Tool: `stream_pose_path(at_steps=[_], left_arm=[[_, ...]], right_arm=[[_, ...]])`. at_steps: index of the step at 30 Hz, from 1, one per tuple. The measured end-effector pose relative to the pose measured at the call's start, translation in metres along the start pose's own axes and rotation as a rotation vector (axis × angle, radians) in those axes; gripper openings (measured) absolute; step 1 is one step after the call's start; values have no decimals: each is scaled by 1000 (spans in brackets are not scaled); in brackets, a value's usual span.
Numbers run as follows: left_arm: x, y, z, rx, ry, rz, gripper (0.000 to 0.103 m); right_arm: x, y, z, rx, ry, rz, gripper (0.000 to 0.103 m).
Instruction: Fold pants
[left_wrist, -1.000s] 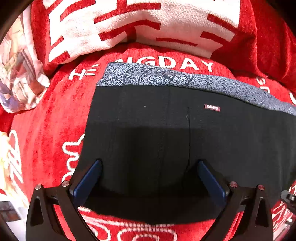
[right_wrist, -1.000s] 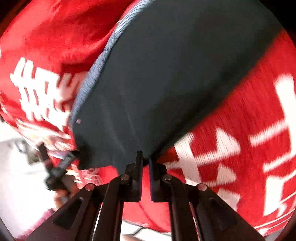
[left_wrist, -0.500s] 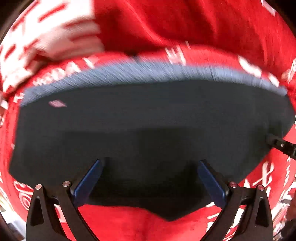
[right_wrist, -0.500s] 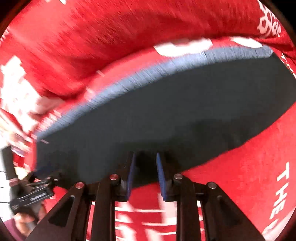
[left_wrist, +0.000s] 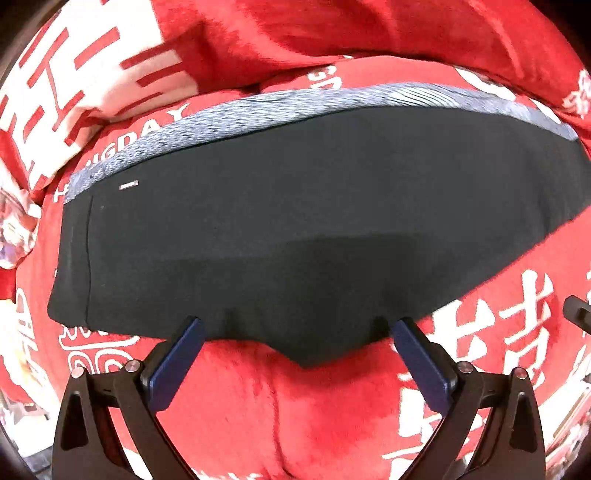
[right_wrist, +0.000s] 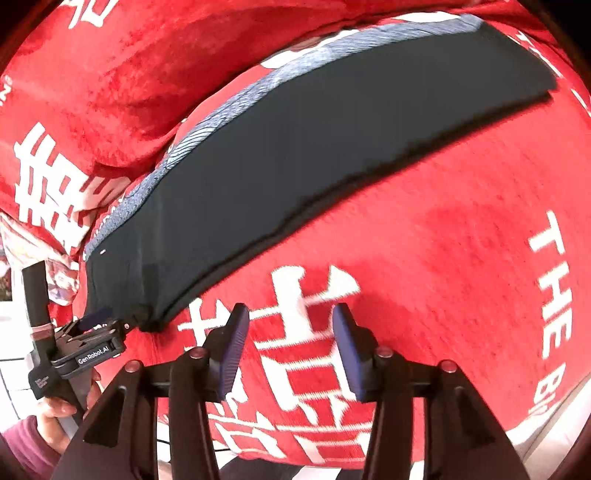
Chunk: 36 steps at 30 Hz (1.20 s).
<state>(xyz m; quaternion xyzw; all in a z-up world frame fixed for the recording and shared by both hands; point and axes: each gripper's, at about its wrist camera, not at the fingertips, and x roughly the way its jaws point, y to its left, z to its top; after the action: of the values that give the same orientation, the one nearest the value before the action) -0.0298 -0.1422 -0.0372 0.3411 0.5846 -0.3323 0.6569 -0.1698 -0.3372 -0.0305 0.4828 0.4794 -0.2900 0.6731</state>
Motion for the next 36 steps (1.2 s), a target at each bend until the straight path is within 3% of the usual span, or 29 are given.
stream_pose_path(at_steps=[4,9,19,24,36], left_arm=[[-6,-29,-6,28,12,-11,103],[-5,-62,-14,101,40,-12,103],[-20,-109,-45,213,94,-19,103],[-26,-129,-58,272,124,-26,103],[-46,-176,-49,323,70,-26,103]], right_arm=[[-5,-20,-12,76,10,27,58],[-9,-45,-23,138,26,42,58],[-17,-48,-49,126,44,24,72],[-23,-45,-60,139,33,57,78],[-41,-72,-65,222,-36,77,80]])
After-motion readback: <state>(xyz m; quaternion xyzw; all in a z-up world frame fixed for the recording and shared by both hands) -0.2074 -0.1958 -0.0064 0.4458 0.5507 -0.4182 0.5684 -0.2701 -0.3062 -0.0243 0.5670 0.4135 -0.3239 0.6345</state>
